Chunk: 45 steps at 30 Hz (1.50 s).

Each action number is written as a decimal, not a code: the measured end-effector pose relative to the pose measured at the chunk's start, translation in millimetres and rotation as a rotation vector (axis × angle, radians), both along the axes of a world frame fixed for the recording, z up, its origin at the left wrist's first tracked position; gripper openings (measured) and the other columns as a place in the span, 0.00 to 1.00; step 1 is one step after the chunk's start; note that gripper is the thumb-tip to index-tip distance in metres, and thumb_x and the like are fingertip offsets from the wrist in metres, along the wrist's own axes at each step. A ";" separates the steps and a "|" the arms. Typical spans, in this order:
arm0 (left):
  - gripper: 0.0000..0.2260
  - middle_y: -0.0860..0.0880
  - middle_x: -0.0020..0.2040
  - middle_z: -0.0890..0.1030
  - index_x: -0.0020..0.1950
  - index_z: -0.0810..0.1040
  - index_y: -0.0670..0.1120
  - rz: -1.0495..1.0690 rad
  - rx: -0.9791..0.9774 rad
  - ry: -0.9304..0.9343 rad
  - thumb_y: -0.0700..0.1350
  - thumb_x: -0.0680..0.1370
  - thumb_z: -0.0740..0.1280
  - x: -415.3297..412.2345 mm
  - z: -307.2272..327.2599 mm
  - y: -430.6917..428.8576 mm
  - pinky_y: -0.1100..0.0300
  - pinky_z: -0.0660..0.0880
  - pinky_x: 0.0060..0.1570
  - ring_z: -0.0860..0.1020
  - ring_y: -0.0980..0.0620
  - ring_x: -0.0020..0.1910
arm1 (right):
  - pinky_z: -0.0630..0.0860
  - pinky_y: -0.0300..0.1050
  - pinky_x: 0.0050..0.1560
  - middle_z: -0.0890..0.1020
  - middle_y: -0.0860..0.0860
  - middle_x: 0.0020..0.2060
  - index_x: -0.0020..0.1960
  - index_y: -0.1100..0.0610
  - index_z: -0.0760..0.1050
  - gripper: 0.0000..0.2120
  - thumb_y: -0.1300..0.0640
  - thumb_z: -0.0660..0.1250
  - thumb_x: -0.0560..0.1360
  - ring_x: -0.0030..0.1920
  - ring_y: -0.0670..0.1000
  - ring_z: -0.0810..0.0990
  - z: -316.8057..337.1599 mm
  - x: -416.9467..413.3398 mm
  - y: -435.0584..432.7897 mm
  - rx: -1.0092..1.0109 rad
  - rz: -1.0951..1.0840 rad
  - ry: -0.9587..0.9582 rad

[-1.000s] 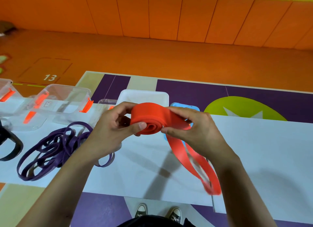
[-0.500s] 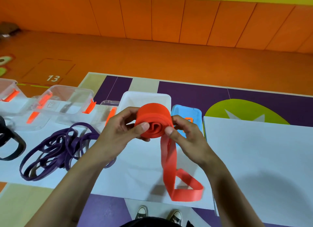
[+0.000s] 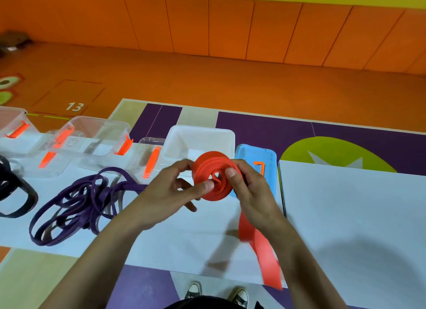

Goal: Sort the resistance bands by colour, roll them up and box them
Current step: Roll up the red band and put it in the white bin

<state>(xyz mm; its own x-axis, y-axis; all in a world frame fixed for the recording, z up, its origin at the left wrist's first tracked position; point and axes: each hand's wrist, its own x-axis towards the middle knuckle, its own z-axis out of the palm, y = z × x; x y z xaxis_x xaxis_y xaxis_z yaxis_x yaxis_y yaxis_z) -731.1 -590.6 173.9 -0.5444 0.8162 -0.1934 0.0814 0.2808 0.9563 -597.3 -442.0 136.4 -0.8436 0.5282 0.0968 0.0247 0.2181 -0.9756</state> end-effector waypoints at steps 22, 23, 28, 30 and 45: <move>0.17 0.41 0.50 0.82 0.65 0.72 0.41 0.129 0.329 -0.142 0.50 0.80 0.63 12.6 -14.9 8.6 0.52 0.81 0.41 0.82 0.39 0.34 | 0.78 0.41 0.46 0.84 0.48 0.43 0.56 0.56 0.81 0.19 0.44 0.73 0.73 0.43 0.47 0.82 -4.9 1.4 3.6 -0.227 -0.081 0.092; 0.18 0.40 0.47 0.83 0.65 0.72 0.40 0.140 0.343 -0.167 0.50 0.80 0.63 13.3 -17.7 9.0 0.51 0.81 0.41 0.82 0.39 0.35 | 0.78 0.42 0.45 0.84 0.49 0.41 0.56 0.56 0.81 0.19 0.43 0.71 0.73 0.41 0.47 0.81 -5.7 0.9 2.9 -0.236 -0.086 0.091; 0.26 0.41 0.49 0.85 0.63 0.74 0.44 0.102 0.330 -0.356 0.61 0.75 0.72 8.5 -24.6 6.7 0.49 0.82 0.42 0.84 0.38 0.40 | 0.73 0.33 0.40 0.80 0.39 0.34 0.52 0.54 0.80 0.13 0.44 0.69 0.78 0.35 0.40 0.77 -2.5 1.0 0.0 -0.165 -0.082 0.056; 0.14 0.40 0.51 0.84 0.59 0.77 0.49 0.064 0.211 -0.319 0.55 0.79 0.69 0.5 -20.6 3.0 0.45 0.82 0.41 0.85 0.37 0.41 | 0.73 0.32 0.43 0.82 0.38 0.36 0.53 0.52 0.80 0.14 0.43 0.68 0.75 0.38 0.39 0.79 -0.9 2.8 1.3 -0.140 -0.061 0.021; 0.15 0.56 0.56 0.79 0.60 0.75 0.54 -0.168 -0.082 0.173 0.54 0.76 0.72 -10.3 11.0 -9.3 0.48 0.84 0.43 0.85 0.43 0.39 | 0.82 0.47 0.52 0.85 0.49 0.45 0.52 0.49 0.82 0.15 0.48 0.81 0.69 0.48 0.50 0.84 2.6 12.9 12.1 -0.074 0.101 -0.095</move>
